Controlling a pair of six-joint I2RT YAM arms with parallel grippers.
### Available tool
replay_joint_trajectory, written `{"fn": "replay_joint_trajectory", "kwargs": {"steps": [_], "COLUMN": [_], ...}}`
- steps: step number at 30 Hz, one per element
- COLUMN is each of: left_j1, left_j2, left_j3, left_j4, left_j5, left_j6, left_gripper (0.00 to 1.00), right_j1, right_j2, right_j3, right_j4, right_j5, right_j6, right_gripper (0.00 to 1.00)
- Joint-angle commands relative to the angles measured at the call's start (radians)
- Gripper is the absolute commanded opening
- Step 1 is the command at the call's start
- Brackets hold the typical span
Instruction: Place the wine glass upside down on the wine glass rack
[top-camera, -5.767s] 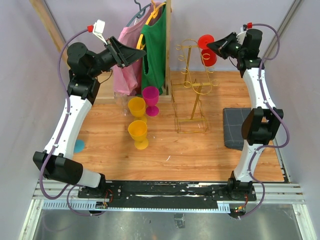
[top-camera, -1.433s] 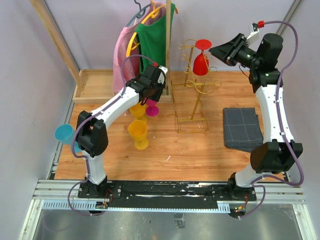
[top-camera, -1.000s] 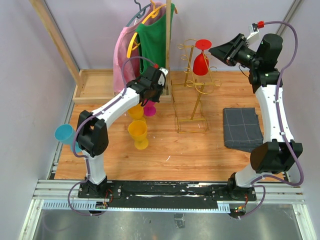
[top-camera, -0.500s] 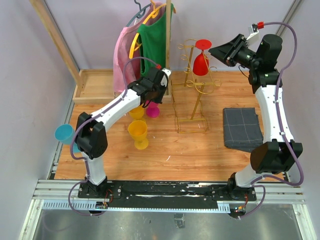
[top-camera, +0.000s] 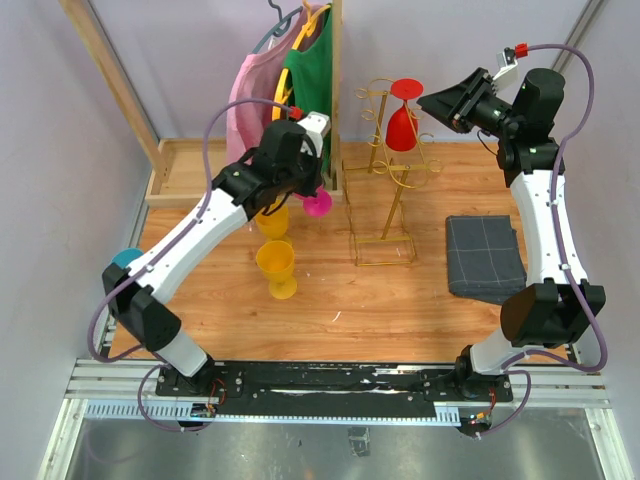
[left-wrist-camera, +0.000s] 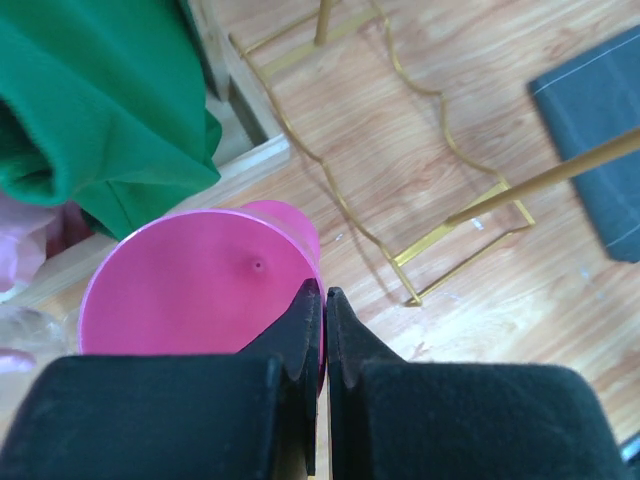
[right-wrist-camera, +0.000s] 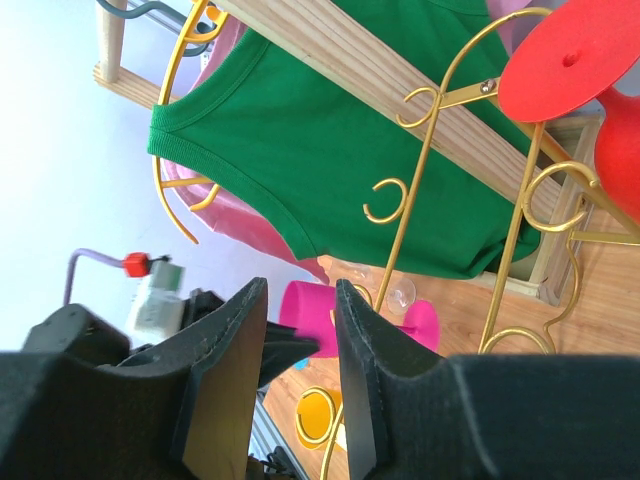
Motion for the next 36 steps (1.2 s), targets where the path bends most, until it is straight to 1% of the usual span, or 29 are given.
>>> {"fn": "replay_joint_trajectory", "kwargs": {"steps": [1, 7, 11, 15, 18, 21, 23, 24, 25, 29, 33, 36], "left_j1": [-0.009, -0.01, -0.009, -0.009, -0.009, -0.005, 0.022, 0.048, 0.102, 0.265, 0.345, 0.392], "left_j2": [-0.111, -0.238, -0.307, -0.364, -0.404, -0.418, -0.413, -0.41, -0.408, -0.397, -0.378, -0.344], "left_j3": [-0.008, 0.036, 0.083, 0.125, 0.119, 0.106, 0.103, 0.096, 0.085, -0.004, -0.081, -0.128], "left_j4": [0.007, 0.001, 0.002, 0.031, 0.104, 0.186, 0.253, 0.292, 0.336, 0.573, 0.825, 1.048], "left_j5": [0.014, 0.057, 0.056, 0.1, 0.238, 0.311, 0.387, 0.44, 0.505, 0.724, 0.863, 0.946], "left_j6": [-0.047, -0.07, -0.059, -0.064, -0.043, -0.043, -0.07, -0.111, -0.157, -0.369, -0.561, -0.742], "left_gripper": [0.0, 0.0, 0.0, 0.0, 0.0, 0.0, 0.0, 0.0, 0.0, 0.0, 0.0, 0.0], "right_j1": [-0.025, -0.025, -0.024, -0.023, -0.023, -0.023, -0.023, -0.023, -0.023, -0.026, -0.031, -0.031], "right_j2": [-0.021, -0.013, -0.011, -0.009, -0.011, -0.011, -0.016, -0.018, -0.021, -0.045, -0.062, -0.07], "right_j3": [0.029, 0.032, 0.028, 0.03, 0.032, 0.034, 0.033, 0.033, 0.03, 0.013, -0.004, -0.017], "right_j4": [0.031, 0.03, 0.03, 0.031, 0.038, 0.049, 0.05, 0.051, 0.051, 0.053, 0.07, 0.115], "right_j5": [-0.002, -0.004, -0.004, -0.005, -0.007, -0.011, -0.012, -0.011, -0.011, -0.006, -0.012, -0.028], "right_j6": [-0.005, -0.008, -0.009, -0.011, -0.016, -0.018, -0.022, -0.028, -0.032, -0.049, -0.053, -0.032], "right_gripper": [0.35, 0.35, 0.35, 0.36, 0.36, 0.36, 0.37, 0.37, 0.37, 0.38, 0.38, 0.37]}}
